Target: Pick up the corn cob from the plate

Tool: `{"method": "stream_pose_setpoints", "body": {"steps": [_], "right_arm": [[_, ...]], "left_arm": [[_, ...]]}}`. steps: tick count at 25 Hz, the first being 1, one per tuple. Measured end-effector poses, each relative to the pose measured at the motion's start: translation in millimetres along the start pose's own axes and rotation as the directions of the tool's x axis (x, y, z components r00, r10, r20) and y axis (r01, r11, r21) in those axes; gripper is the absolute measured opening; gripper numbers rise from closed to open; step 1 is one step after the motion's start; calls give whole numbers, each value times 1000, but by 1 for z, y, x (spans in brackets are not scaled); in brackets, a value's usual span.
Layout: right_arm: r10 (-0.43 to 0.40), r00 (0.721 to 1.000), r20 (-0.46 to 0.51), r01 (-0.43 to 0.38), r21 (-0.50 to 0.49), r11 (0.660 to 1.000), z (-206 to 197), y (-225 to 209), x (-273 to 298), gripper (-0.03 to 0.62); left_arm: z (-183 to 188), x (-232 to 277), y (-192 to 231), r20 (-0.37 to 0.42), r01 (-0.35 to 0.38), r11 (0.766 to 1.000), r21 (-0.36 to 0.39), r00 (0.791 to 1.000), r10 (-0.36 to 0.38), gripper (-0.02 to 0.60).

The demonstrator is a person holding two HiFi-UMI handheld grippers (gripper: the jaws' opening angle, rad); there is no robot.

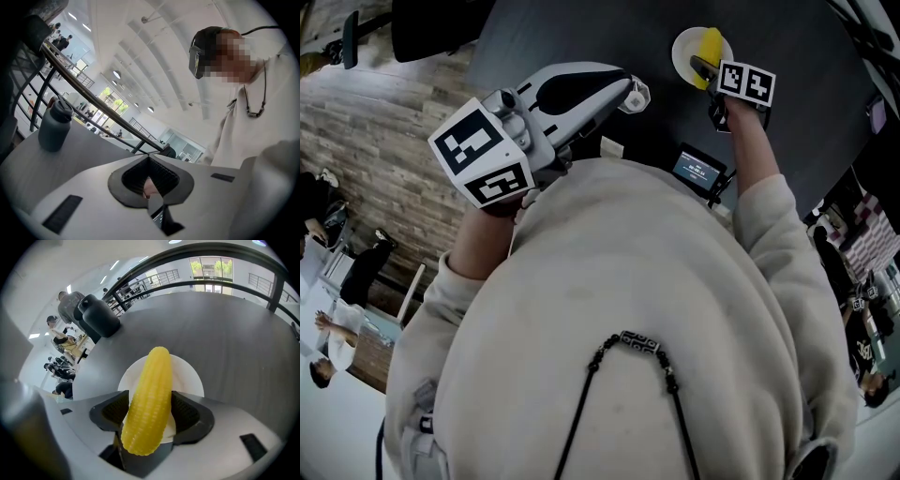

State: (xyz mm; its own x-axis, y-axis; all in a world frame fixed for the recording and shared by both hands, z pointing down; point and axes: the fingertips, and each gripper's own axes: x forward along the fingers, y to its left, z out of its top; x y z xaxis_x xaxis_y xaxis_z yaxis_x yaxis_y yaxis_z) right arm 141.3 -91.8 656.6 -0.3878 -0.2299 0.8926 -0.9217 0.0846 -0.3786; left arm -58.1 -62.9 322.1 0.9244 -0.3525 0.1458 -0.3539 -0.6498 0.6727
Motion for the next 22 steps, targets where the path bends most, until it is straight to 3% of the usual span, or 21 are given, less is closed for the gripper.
{"method": "stream_pose_setpoints", "body": {"steps": [15,22], "right_arm": [[-2,1000,-5,2,-32,999,0,-2,3,270],[28,998,63,-26,-38,999,12,7,-13,265]], "left_arm": [[-2,2,-4,-2,6,1000,12,1000,-6,3],[2,6,-10,-15,25,999,37,1000,-24,3]]}}
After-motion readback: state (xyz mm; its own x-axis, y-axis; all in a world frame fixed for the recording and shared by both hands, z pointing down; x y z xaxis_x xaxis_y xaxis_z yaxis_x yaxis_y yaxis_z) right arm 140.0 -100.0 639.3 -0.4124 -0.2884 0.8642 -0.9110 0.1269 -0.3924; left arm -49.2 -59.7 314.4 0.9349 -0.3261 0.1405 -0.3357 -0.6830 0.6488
